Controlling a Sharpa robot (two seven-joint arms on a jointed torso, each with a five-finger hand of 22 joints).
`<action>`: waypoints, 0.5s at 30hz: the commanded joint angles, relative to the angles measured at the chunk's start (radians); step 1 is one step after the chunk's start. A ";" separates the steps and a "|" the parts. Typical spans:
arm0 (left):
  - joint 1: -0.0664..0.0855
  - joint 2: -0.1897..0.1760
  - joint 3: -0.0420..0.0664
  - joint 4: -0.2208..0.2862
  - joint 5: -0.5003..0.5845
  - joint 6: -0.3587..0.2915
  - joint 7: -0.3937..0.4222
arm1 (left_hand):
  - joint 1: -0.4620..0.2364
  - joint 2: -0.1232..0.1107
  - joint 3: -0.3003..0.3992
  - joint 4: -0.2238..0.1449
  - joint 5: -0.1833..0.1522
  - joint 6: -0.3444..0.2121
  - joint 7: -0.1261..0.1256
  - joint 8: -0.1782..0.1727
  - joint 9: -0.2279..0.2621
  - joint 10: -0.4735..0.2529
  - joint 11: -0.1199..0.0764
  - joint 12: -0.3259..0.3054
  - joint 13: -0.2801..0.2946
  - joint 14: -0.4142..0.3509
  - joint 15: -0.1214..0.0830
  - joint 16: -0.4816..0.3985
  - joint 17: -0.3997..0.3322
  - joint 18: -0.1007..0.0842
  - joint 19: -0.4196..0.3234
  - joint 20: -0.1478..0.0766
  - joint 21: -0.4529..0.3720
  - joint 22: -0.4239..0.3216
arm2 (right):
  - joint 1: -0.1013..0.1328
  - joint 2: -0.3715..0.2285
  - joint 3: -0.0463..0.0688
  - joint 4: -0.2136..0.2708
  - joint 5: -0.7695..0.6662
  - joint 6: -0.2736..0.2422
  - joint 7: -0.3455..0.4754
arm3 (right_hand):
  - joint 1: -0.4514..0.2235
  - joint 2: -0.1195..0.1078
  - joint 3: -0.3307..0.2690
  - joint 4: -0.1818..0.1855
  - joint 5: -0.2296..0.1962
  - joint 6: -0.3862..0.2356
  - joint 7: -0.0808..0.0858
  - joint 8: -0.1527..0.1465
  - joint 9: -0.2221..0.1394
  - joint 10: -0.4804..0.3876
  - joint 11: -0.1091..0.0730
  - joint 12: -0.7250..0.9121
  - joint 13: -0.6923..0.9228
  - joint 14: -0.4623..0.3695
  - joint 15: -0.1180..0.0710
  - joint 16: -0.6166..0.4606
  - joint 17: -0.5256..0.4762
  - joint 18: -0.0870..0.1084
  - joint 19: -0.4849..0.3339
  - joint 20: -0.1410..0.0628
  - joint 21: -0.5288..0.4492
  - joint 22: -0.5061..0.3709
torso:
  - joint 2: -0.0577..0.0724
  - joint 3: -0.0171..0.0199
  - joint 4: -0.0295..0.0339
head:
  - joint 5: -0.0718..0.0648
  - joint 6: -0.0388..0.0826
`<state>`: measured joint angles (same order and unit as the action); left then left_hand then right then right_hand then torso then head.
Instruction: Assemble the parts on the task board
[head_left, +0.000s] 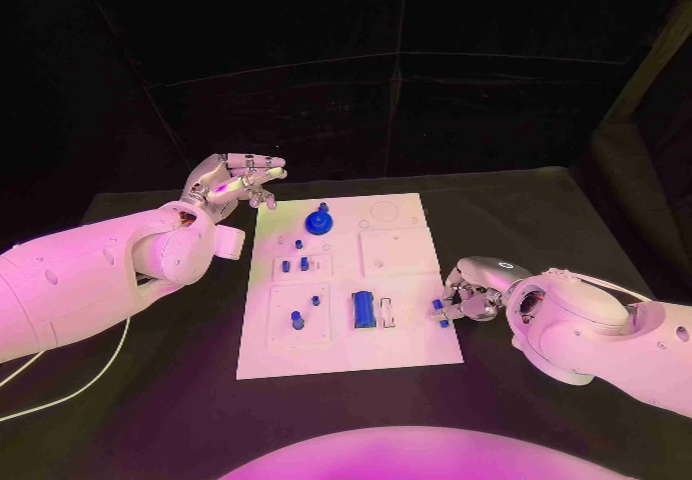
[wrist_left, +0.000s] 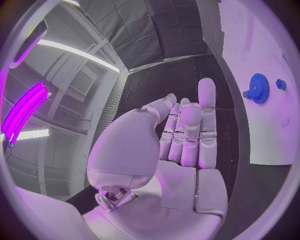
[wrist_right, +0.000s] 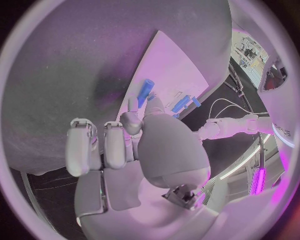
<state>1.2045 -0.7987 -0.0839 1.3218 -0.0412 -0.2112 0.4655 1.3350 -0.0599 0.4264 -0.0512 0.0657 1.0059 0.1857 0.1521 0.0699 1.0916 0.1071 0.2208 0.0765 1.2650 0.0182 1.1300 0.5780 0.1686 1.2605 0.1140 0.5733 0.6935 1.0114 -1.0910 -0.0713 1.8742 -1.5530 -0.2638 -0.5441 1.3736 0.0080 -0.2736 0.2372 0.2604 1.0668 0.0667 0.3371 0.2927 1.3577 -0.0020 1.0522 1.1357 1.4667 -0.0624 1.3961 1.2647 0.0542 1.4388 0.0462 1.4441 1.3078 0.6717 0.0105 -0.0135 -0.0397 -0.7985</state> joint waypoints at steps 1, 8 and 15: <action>0.001 -0.001 0.001 0.002 0.003 0.011 0.003 | 0.006 0.000 -0.001 -0.003 -0.002 -0.008 -0.002 0.003 0.000 -0.006 0.001 0.006 -0.002 -0.010 0.000 -0.005 -0.001 0.014 -0.003 0.000 -0.006 -0.001 | -0.004 0.006 -0.004 -0.003 -0.035 0.063 -0.019 | 0.032 0.004 0.007 -0.018 0.018 0.004 -0.002 0.000 0.005 0.003 -0.009 -0.002 0.001 0.049 -0.010 0.002 0.001 -0.009 0.003 -0.002 0.003 0.104 | 0.000 -0.0004 -0.0004 | 0.001 -0.001; 0.001 -0.002 0.001 0.003 0.003 0.011 0.003 | 0.007 0.001 0.000 -0.004 -0.002 -0.009 -0.002 0.004 0.000 -0.007 0.001 0.007 -0.002 -0.010 0.000 -0.005 -0.002 0.014 -0.003 0.000 -0.006 -0.001 | -0.005 0.031 -0.004 -0.013 -0.094 0.104 -0.032 | 0.167 0.037 0.072 -0.090 0.055 0.002 -0.006 -0.012 0.014 -0.011 -0.014 -0.027 -0.010 0.047 -0.016 -0.004 -0.004 -0.008 0.000 -0.009 -0.001 0.101 | 0.000 -0.0006 0.0014 | 0.000 -0.003; 0.001 -0.003 0.001 0.004 0.003 0.011 0.004 | 0.007 0.001 0.000 -0.004 -0.002 -0.009 -0.002 0.004 0.000 -0.007 0.001 0.007 -0.002 -0.010 0.000 -0.005 -0.002 0.014 -0.003 0.000 -0.006 -0.001 | -0.007 0.048 -0.004 -0.014 -0.134 0.112 -0.043 | 0.191 0.048 0.107 -0.101 0.007 0.001 -0.001 -0.027 0.014 -0.014 -0.011 -0.034 -0.012 0.047 -0.014 -0.004 -0.002 -0.008 -0.001 -0.008 -0.003 0.100 | 0.000 0.0000 0.0017 | 0.004 -0.005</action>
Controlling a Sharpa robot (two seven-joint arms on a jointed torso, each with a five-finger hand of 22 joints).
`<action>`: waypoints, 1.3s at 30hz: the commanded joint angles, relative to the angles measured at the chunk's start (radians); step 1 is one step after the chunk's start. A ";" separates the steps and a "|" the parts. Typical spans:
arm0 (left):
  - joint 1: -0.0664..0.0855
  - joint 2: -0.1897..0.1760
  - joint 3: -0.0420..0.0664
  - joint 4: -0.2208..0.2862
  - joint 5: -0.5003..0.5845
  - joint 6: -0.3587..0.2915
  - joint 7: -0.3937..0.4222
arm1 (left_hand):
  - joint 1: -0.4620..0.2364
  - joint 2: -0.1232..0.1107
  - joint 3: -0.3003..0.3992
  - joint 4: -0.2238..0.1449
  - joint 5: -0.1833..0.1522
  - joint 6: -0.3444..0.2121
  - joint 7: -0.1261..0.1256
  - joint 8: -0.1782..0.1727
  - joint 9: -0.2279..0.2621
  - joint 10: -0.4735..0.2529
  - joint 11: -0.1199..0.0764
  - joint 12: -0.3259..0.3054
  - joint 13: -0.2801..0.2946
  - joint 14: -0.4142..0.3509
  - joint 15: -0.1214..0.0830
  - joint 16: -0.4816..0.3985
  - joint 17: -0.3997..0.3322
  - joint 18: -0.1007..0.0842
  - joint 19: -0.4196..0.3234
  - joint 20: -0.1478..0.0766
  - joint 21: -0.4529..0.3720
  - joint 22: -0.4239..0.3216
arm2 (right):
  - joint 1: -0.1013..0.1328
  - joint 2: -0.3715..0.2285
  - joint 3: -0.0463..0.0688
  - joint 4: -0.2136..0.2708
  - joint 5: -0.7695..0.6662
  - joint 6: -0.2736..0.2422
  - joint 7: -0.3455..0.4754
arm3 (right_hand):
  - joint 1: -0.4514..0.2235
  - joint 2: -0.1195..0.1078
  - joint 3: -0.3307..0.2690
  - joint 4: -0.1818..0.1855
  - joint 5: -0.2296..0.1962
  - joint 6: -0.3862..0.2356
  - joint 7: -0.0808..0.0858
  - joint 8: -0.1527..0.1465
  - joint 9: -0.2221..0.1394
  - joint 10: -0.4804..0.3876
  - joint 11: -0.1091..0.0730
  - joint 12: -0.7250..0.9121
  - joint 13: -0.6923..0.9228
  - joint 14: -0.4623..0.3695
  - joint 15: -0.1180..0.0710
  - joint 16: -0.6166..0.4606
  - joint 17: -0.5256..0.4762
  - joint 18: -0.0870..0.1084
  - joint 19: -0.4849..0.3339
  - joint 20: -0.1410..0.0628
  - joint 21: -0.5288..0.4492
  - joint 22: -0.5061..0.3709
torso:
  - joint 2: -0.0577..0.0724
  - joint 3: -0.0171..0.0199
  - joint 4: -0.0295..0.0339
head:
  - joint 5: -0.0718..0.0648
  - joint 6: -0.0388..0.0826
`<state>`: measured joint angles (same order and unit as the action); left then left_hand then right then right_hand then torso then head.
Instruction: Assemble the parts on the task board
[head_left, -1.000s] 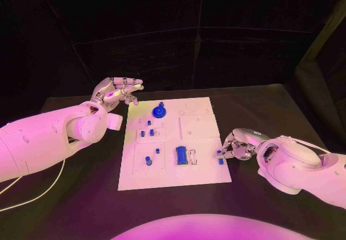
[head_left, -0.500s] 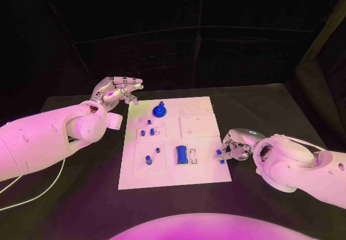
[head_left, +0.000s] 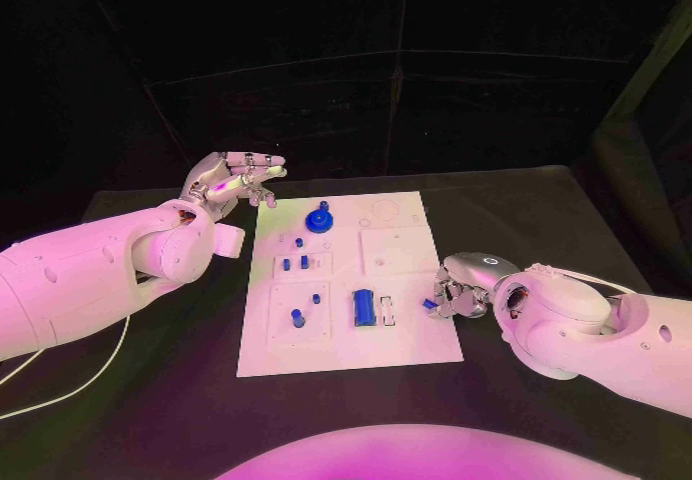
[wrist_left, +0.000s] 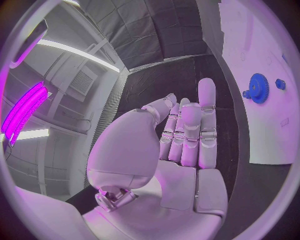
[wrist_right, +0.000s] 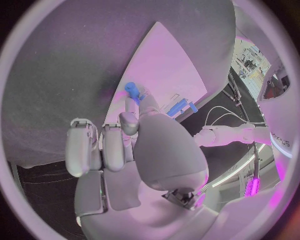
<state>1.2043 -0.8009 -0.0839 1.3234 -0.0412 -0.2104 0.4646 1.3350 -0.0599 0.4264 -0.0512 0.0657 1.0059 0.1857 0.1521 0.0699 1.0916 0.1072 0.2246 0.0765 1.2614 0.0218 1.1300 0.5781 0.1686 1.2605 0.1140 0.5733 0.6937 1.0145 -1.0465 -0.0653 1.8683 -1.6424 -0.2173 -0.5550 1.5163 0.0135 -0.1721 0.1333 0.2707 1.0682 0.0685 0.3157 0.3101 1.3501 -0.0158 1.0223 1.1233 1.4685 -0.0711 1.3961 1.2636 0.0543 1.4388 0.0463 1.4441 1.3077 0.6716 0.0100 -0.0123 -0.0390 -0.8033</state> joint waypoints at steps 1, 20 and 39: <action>0.001 -0.001 0.001 0.003 0.003 0.010 0.004 | 0.007 0.001 0.000 -0.004 -0.002 -0.009 -0.002 0.004 0.000 -0.007 0.001 0.003 -0.002 -0.007 -0.004 -0.005 -0.002 0.014 -0.003 0.000 -0.006 -0.001 | -0.010 0.004 -0.010 -0.006 -0.046 0.063 -0.033 | 0.045 0.042 0.008 0.005 -0.002 -0.002 -0.002 -0.008 -0.004 -0.008 0.004 -0.008 -0.002 0.045 -0.004 -0.005 -0.001 -0.008 -0.001 -0.008 -0.003 0.100 | 0.000 0.0006 0.0001 | 0.004 -0.001; 0.001 0.000 0.001 0.003 0.003 0.010 0.005 | 0.009 0.002 0.001 -0.006 -0.002 -0.009 -0.002 0.005 0.000 -0.008 0.001 0.005 -0.002 -0.007 -0.004 -0.005 -0.001 0.014 -0.002 0.000 -0.007 -0.002 | -0.009 -0.002 -0.009 0.073 0.091 -0.211 -0.035 | -0.018 -0.021 0.105 0.084 0.158 0.023 -0.010 -0.040 0.006 0.034 -0.003 0.050 0.049 0.059 -0.009 0.033 0.062 -0.021 0.040 -0.011 0.037 0.151 | 0.000 -0.0007 0.0012 | 0.010 0.001; 0.001 0.001 0.001 0.005 0.003 0.011 0.004 | 0.019 0.006 0.007 -0.014 -0.001 -0.010 -0.002 0.008 0.000 -0.009 0.001 0.008 -0.002 -0.008 -0.005 -0.003 -0.002 0.014 -0.002 -0.001 -0.007 -0.002 | -0.009 0.086 -0.008 0.032 0.355 -0.255 -0.045 | -0.067 -0.059 0.134 0.126 0.250 0.029 -0.009 -0.050 0.017 0.043 -0.002 0.062 0.063 0.060 -0.008 0.039 0.071 -0.021 0.040 -0.011 0.037 0.152 | 0.001 -0.0001 0.0007 | 0.016 -0.005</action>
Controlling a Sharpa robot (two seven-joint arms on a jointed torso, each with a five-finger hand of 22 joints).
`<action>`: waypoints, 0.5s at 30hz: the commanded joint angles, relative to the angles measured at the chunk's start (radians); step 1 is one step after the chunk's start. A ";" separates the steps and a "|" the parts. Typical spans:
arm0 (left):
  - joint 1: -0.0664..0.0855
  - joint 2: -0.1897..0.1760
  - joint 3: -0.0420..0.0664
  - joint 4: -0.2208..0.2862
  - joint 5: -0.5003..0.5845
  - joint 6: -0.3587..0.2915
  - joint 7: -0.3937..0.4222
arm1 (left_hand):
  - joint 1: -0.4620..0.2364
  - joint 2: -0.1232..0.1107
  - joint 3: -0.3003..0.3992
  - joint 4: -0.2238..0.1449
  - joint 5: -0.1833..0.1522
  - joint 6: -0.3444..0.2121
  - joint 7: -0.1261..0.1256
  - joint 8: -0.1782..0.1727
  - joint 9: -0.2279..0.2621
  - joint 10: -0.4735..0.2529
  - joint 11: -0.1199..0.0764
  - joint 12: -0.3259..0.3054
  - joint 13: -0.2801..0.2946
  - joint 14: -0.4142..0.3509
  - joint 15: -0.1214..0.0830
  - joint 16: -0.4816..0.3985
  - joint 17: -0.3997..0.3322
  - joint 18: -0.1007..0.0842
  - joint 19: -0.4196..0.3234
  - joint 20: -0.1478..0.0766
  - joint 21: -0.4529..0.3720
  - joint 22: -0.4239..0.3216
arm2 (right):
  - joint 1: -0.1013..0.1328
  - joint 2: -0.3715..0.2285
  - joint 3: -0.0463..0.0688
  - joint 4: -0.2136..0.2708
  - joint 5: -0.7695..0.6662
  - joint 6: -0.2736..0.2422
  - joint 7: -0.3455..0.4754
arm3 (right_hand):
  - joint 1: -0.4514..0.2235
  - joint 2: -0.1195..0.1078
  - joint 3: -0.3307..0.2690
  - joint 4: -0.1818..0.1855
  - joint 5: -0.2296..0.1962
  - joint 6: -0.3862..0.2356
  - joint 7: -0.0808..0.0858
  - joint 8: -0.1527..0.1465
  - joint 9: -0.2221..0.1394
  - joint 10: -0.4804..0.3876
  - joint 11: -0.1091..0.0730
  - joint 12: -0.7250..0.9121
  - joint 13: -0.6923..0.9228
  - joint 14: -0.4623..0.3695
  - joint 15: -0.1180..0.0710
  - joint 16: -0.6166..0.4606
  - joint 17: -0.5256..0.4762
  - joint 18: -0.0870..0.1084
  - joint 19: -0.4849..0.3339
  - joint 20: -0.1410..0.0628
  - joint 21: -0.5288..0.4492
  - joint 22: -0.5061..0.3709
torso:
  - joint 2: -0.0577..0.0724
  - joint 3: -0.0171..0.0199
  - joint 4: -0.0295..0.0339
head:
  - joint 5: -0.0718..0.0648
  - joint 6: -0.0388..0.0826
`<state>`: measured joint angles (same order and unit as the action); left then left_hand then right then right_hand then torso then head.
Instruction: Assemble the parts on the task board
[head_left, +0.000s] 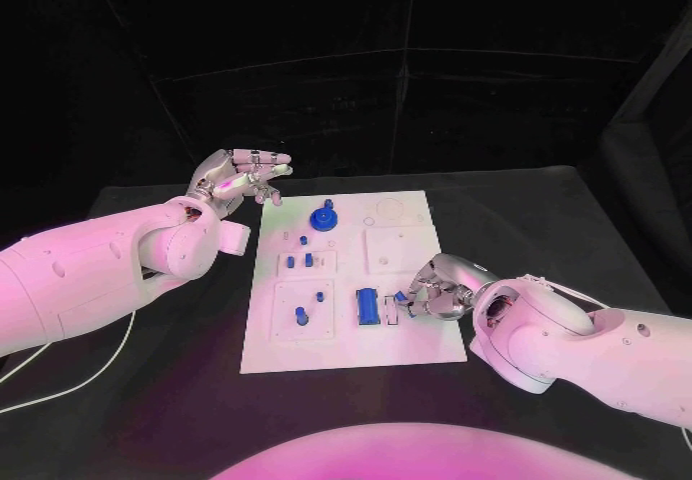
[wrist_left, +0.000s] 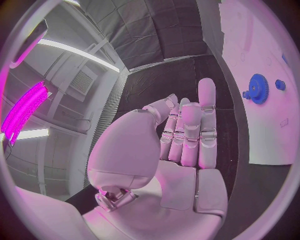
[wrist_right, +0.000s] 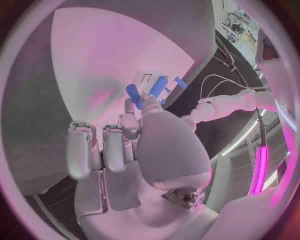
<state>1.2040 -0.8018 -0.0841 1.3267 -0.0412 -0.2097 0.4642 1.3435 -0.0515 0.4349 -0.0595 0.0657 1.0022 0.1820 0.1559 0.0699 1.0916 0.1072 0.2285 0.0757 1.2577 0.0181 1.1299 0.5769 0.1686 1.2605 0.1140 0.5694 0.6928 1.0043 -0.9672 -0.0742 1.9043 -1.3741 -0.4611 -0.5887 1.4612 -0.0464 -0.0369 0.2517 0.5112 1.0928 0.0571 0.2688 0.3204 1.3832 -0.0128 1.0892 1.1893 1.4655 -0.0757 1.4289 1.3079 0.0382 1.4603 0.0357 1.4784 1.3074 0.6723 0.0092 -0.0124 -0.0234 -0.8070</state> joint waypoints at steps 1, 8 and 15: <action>0.001 0.002 0.001 0.002 0.003 0.010 0.005 | 0.010 -0.003 -0.001 -0.005 -0.001 -0.006 0.002 0.004 0.000 -0.009 0.001 0.004 -0.001 -0.004 -0.001 -0.003 -0.001 0.014 -0.002 -0.001 -0.003 -0.001 | 0.001 0.012 0.000 -0.007 0.095 -0.009 -0.014 | -0.019 0.000 -0.002 0.013 0.012 0.006 0.003 -0.004 0.008 0.011 -0.005 -0.004 -0.002 0.063 -0.003 0.006 0.027 -0.005 0.018 0.000 0.003 0.152 | 0.000 0.0007 0.0007 | 0.002 -0.001; 0.002 0.003 0.001 0.002 0.003 0.010 0.004 | 0.010 -0.003 -0.001 -0.005 -0.001 -0.006 0.002 0.004 0.000 -0.009 0.001 0.004 -0.001 -0.004 -0.001 -0.003 -0.001 0.014 -0.002 -0.001 -0.003 -0.001 | 0.002 0.036 0.000 -0.023 0.114 0.030 -0.037 | -0.059 -0.002 -0.008 0.035 0.015 0.015 0.000 -0.002 0.014 0.014 -0.006 -0.003 0.000 0.065 -0.004 0.012 0.037 -0.007 0.024 0.000 0.009 0.160 | 0.000 0.0006 -0.0014 | 0.005 -0.003; 0.002 0.004 0.001 0.001 0.003 0.011 0.003 | 0.010 -0.003 -0.001 -0.006 -0.002 -0.006 0.002 0.005 0.000 -0.010 0.001 0.005 -0.001 -0.004 -0.001 -0.004 -0.003 0.014 -0.002 -0.001 -0.003 -0.001 | 0.002 0.052 0.000 -0.034 0.118 0.034 -0.045 | -0.076 0.000 -0.010 0.037 0.019 0.019 -0.001 -0.001 0.018 0.016 -0.007 -0.001 0.003 0.065 -0.005 0.013 0.038 -0.007 0.025 -0.001 0.010 0.161 | 0.000 0.0012 -0.0016 | 0.005 -0.002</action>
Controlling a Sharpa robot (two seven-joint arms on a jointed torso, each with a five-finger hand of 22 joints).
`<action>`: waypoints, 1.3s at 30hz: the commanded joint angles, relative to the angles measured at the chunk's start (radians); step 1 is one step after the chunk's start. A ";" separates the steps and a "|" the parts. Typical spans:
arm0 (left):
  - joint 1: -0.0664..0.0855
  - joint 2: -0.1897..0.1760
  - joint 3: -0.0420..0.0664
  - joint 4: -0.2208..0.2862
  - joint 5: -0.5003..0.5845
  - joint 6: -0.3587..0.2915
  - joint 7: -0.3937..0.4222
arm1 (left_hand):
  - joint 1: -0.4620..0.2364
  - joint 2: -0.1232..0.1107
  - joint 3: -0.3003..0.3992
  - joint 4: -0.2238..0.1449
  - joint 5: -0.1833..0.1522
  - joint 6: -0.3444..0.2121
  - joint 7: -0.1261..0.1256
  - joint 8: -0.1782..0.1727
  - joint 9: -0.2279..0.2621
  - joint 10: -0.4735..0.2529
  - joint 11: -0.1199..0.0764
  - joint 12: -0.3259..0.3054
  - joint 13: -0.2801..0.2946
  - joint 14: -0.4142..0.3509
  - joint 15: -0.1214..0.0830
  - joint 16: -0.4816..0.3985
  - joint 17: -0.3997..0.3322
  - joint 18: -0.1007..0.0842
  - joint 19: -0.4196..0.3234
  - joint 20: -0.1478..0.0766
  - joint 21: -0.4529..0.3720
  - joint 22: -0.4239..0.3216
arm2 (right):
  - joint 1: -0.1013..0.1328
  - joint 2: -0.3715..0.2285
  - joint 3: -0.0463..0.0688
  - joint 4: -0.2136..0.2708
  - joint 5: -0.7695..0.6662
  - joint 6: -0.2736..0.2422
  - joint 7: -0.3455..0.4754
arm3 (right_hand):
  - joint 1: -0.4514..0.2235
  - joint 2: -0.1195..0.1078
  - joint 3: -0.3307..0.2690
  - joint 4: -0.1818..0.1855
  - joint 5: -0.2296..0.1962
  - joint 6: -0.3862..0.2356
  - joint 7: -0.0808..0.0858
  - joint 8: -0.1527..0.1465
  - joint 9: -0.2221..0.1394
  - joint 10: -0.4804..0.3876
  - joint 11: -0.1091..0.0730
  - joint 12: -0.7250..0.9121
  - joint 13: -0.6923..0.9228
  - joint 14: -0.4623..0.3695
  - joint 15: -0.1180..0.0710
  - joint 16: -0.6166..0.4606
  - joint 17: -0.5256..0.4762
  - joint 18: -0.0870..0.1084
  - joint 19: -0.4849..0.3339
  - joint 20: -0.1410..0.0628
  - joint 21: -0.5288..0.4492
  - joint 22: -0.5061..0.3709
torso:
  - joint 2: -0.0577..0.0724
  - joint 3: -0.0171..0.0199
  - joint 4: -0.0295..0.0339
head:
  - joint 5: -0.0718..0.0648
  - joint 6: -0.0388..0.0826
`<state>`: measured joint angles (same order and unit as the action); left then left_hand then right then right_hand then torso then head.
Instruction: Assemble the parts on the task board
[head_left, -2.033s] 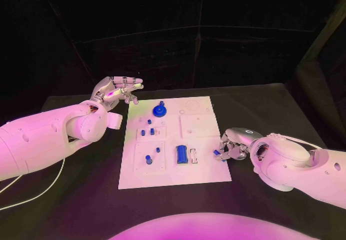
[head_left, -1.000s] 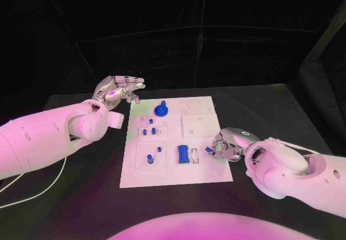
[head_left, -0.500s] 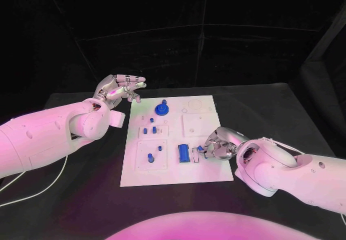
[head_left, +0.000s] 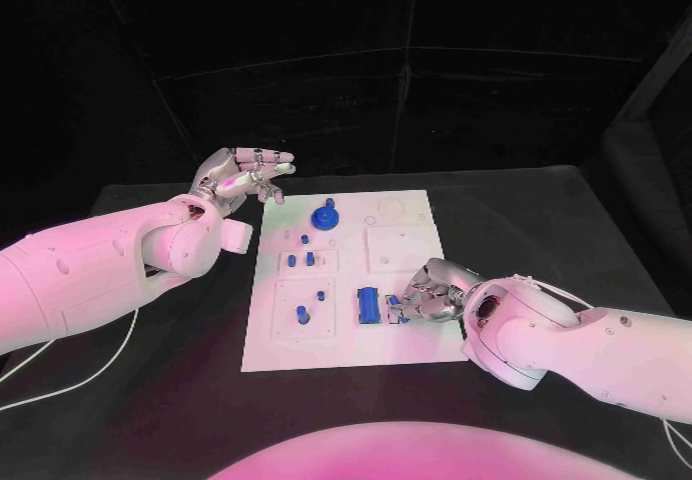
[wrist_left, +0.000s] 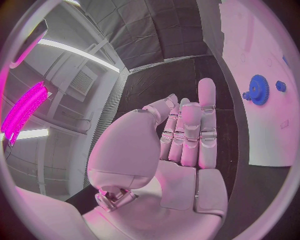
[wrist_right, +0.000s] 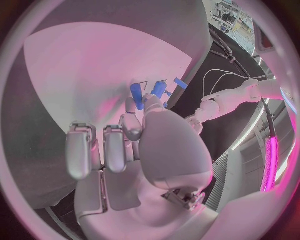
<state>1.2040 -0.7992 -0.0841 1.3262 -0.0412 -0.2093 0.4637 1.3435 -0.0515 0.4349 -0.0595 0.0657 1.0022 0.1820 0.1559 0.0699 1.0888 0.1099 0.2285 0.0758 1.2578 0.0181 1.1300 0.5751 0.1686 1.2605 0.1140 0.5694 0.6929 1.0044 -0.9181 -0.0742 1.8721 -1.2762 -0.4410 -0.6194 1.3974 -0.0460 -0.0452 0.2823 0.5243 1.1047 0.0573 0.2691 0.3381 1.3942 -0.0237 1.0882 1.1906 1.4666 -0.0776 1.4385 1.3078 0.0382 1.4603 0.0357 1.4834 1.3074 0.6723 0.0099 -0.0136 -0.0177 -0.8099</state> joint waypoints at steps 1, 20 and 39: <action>0.002 0.002 0.001 0.001 0.003 0.011 0.003 | 0.010 -0.003 -0.001 -0.006 -0.002 -0.006 0.002 0.005 0.000 -0.007 -0.002 0.005 -0.001 -0.005 -0.001 -0.004 -0.001 0.014 -0.002 -0.001 -0.003 -0.002 | 0.002 0.006 0.000 -0.004 0.018 0.011 -0.015 | -0.017 0.001 -0.003 0.007 0.007 0.008 -0.002 -0.001 0.001 0.006 0.004 0.001 0.002 0.064 -0.003 0.003 0.038 -0.007 0.025 -0.001 0.005 0.161 | 0.000 0.0006 -0.0003 | -0.001 0.001; 0.002 0.004 0.001 0.000 0.003 0.014 0.002 | 0.010 -0.003 -0.001 -0.006 -0.002 -0.006 0.002 0.005 0.000 -0.007 -0.002 0.005 -0.001 -0.005 -0.001 -0.004 -0.001 0.014 -0.002 -0.001 -0.003 -0.002 | 0.002 0.028 0.000 -0.013 -0.012 -0.019 -0.015 | -0.134 0.032 -0.060 0.008 -0.076 0.028 -0.009 0.010 0.023 0.021 0.000 0.022 0.023 0.065 -0.006 0.008 0.047 -0.009 0.030 -0.003 0.009 0.168 | 0.000 -0.0003 -0.0004 | 0.002 0.000; 0.002 0.000 0.001 0.001 0.003 0.012 0.004 | 0.010 -0.003 -0.001 -0.006 -0.002 -0.006 0.002 0.005 0.000 -0.007 -0.002 0.005 -0.001 -0.005 -0.001 -0.004 -0.001 0.014 -0.002 -0.001 -0.003 -0.002 | 0.002 -0.018 0.001 0.002 0.001 -0.047 0.104 | -0.118 0.042 -0.130 -0.031 -0.283 -0.015 0.004 -0.003 0.042 -0.001 0.009 -0.021 0.001 0.057 -0.001 -0.014 0.013 -0.001 0.005 -0.001 -0.015 0.141 | -0.003 0.0008 -0.0022 | 0.002 0.006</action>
<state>1.2040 -0.7982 -0.0840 1.3257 -0.0412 -0.2060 0.4614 1.3435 -0.0514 0.4349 -0.0595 0.0658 1.0022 0.1821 0.1559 0.0699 1.0879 0.1108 0.2284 0.0757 1.2578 0.0182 1.1300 0.5748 0.1687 1.2605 0.1140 0.5694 0.6924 1.0048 -0.9316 -0.0741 1.8711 -1.2994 -0.4543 -0.6043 1.2746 -0.0043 -0.1752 0.2543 0.2393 1.0933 0.0604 0.2693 0.3821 1.3985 -0.0138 1.0700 1.1939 1.4668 -0.0773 1.4262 1.3075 0.0384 1.4602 0.0357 1.4706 1.3074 0.6709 0.0105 -0.0148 -0.0163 -0.8069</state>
